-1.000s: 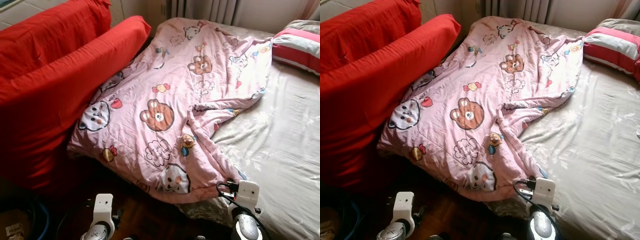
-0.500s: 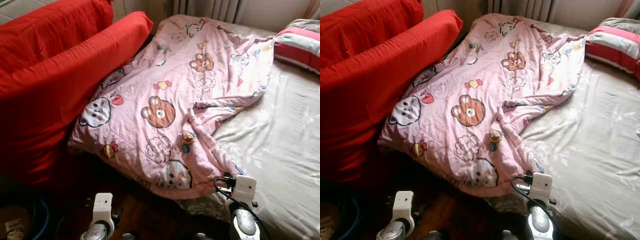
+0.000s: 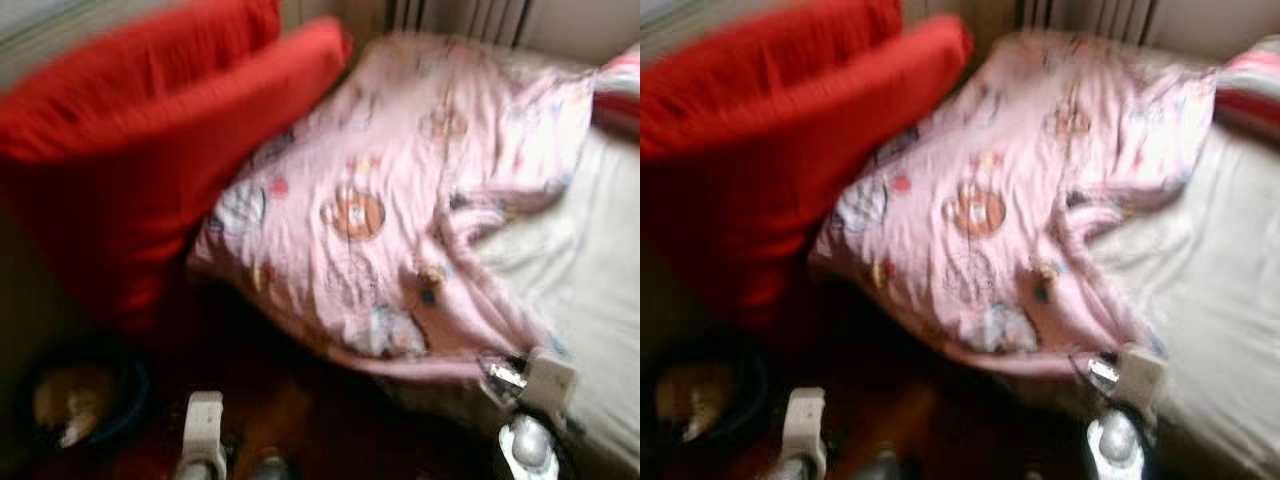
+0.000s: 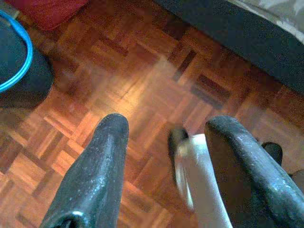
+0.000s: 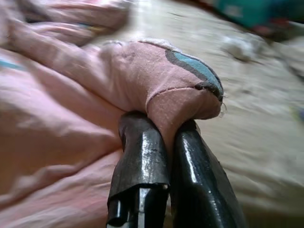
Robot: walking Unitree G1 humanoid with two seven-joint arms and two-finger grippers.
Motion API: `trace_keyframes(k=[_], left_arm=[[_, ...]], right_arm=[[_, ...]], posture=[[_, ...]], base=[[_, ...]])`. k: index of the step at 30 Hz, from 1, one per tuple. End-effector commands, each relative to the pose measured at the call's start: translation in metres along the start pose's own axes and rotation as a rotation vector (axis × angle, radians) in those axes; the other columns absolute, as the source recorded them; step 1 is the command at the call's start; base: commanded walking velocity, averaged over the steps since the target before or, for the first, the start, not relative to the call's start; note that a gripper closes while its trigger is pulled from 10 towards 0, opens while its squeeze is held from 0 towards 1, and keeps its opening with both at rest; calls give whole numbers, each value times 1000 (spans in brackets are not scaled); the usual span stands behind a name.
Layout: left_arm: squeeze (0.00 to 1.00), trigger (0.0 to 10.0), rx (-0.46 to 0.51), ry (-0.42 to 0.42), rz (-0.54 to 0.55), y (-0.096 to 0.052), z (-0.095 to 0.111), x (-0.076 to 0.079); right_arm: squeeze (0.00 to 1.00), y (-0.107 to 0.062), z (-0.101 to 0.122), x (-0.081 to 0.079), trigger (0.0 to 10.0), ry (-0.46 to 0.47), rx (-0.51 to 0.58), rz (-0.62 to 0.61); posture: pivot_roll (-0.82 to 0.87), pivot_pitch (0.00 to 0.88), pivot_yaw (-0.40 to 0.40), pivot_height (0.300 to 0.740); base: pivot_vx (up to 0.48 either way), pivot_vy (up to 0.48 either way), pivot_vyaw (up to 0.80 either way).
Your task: Clean up the room
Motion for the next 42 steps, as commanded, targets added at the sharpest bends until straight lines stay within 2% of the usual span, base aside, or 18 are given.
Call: trace_keyframes(k=[1, 3, 7, 9, 10, 16, 21, 22, 23, 27, 28, 30, 31, 33, 35, 38, 39, 42], left_arm=[[0, 10000, 4, 8, 5, 1, 2, -3], [0, 10000, 4, 10, 4, 1, 3, -2], [0, 10000, 8, 11, 3, 1, 3, -1], [0, 10000, 10, 12, 5, 1, 4, -2], [0, 10000, 10, 12, 7, 1, 4, -3], [0, 10000, 12, 12, 3, 1, 5, -3], [0, 10000, 11, 14, 2, 2, 5, -3], [0, 10000, 11, 14, 1, 1, 5, -3], [0, 10000, 11, 14, 1, 1, 5, -3], [0, 10000, 13, 14, 2, 1, 5, -2], [0, 10000, 13, 14, 1, 1, 5, -2], [0, 10000, 13, 13, 0, 1, 5, -1], [0, 10000, 13, 13, -1, 1, 5, -1], [0, 10000, 13, 19, -7, 1, 5, 0], [0, 10000, 14, 19, -8, 1, 5, 1], [0, 10000, 17, 29, -13, 1, 6, 2], [0, 10000, 18, 28, -14, 2, 6, 3], [0, 10000, 18, 27, -16, 2, 6, 3]], right_arm=[[0, -3, -6, 15, 10000, 12, -25, -81], [0, -4, -8, 32, 10000, 26, -30, -170], [0, -8, -9, 46, 10000, 16, -16, -244], [0, -18, -22, 69, 10000, 37, -72, -376], [0, -28, -35, 84, 10000, 51, -137, -460], [0, -59, -72, 109, 10000, 62, -340, -585], [0, -74, -92, 108, 10000, 94, -474, -597], [0, -78, -101, 100, 10000, 81, -557, -538], [0, -78, -101, 100, 10000, 81, -557, -538], [0, -85, -115, 87, 10000, 51, -682, -439], [0, -91, -122, 82, 10000, -2, -748, -372], [0, -95, -129, 70, 10000, -26, -810, -252], [0, -96, -129, 72, 10000, -35, -800, -280], [0, -91, -126, 67, 10000, -217, -767, -121], [0, -89, -123, 67, 10000, -286, -733, -101], [0, -94, -125, 77, 10000, -243, -748, -181], [0, -100, -128, 89, 10000, -220, -782, -244], [0, -108, -133, 101, 10000, -217, -831, -282]], posture=[[-44, 168, 31, 740], [-44, 171, 30, 740], [-43, 172, 30, 740], [-46, 173, 29, 740], [-46, 173, 29, 740], [-56, 174, 27, 740], [-57, 173, 27, 740], [-56, 172, 26, 740], [-56, 172, 26, 740], [-53, 172, 24, 740], [-55, 173, 22, 740], [-58, 172, 23, 740], [-58, 172, 23, 740], [-62, 172, 21, 740], [-61, 172, 20, 740], [-62, 172, 17, 740], [-62, 171, 16, 740], [-63, 172, 15, 740]], base=[[0, 0, 0], [0, 0, 0], [0, 0, 0], [0, 0, 0], [0, 0, 0], [0, 0, 0], [0, 0, 0], [0, 0, 0], [0, 0, 0], [0, 0, 0], [0, 0, 0], [0, 0, 0], [0, 0, 0], [0, 0, 0], [0, 0, 0], [0, 0, 0], [0, 0, 0], [0, 0, 0]])
Point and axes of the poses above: a point about 5 cm out from each wrist's last joint towards the gripper, its own y axis pointing out of the wrist towards the gripper, its own z axis along the axis of the wrist's last joint, x = y × z, the point moved 3 cm from there along y, pointing out of the wrist towards the gripper, and after that the axes turned 12 degrees about y, right-handed, at the moved point
